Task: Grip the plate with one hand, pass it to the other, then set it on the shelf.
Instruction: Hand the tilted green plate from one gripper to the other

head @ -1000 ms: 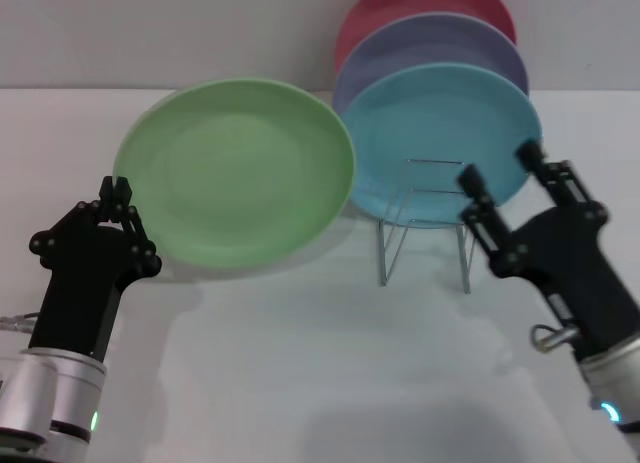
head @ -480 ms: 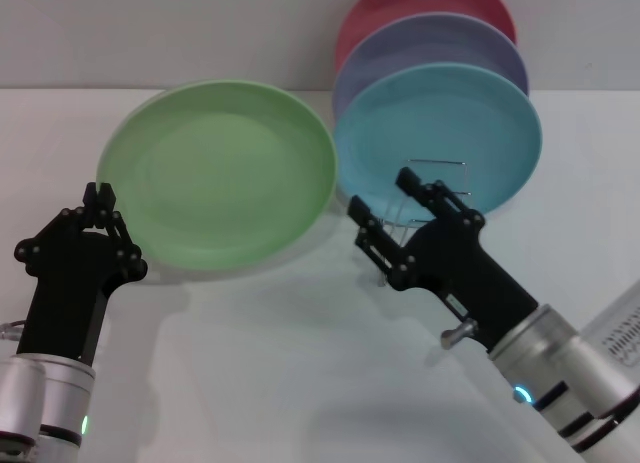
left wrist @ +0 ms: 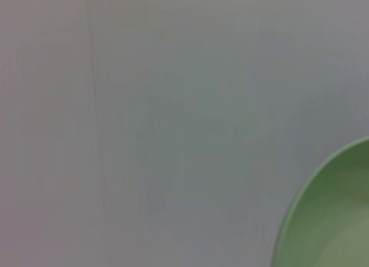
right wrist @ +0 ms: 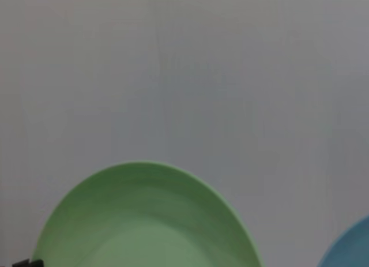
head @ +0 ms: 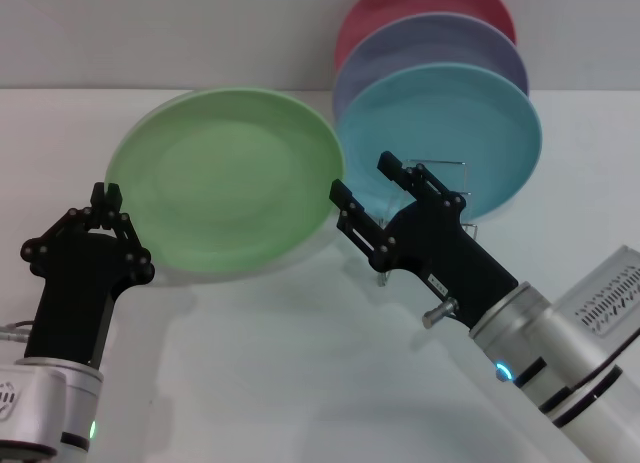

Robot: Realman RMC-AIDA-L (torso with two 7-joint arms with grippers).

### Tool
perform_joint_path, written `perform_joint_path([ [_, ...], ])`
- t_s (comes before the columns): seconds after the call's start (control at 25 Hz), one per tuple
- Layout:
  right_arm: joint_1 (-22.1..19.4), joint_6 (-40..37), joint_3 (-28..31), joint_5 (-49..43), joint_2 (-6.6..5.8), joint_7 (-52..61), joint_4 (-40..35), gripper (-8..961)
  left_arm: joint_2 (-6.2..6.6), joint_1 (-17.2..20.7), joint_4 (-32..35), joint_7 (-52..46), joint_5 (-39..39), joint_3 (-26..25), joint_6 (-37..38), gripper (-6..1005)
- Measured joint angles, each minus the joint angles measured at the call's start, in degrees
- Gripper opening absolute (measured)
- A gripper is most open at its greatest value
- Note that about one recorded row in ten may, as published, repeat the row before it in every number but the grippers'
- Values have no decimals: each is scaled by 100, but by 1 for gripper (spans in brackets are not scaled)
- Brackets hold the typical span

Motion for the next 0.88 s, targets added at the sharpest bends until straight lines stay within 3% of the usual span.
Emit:
perform_joint_path([
  [0.32,122,287,120,-88,1,-18,-49,653,0,12,72,216,-108,66,48,30],
  [0.64,106,686,755,-810,5,-26,-73,652,0,-51,189,773,-563,410,197,30],
  [0.88,119,813,909,-895,8,-33,-80,652,0,-23,257,951,-656,442,266,30],
])
